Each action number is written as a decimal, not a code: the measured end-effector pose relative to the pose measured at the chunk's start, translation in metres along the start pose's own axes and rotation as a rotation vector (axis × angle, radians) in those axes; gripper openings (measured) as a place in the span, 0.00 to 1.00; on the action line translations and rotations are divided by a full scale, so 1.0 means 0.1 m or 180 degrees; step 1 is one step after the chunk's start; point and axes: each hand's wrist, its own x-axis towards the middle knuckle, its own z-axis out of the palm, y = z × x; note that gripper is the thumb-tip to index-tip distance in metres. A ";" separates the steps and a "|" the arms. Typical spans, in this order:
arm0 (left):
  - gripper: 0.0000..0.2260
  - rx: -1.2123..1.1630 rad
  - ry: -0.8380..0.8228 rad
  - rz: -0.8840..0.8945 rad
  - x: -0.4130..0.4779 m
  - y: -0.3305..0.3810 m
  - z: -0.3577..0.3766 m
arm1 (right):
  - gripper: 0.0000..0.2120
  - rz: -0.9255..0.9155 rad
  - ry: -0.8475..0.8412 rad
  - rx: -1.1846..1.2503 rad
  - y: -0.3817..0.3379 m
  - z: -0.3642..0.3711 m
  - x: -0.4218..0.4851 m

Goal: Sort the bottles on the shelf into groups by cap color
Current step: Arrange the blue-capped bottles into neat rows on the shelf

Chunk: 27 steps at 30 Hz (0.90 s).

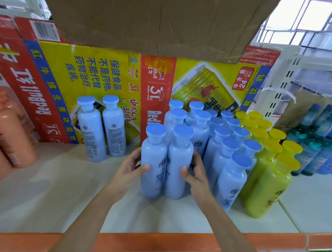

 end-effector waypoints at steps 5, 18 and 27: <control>0.35 -0.0091 -0.0083 -0.0098 0.02 -0.02 -0.06 | 0.34 0.0058 -0.0108 -0.0043 -0.02 -0.02 0.01; 0.37 -0.0073 0.0148 -0.0019 0.09 -0.07 -0.01 | 0.29 -0.0034 0.0182 -0.0055 0.04 0.02 -0.02; 0.38 0.0018 0.0140 -0.0122 0.01 -0.16 -0.01 | 0.38 0.0080 0.0145 -0.0237 0.06 0.09 -0.02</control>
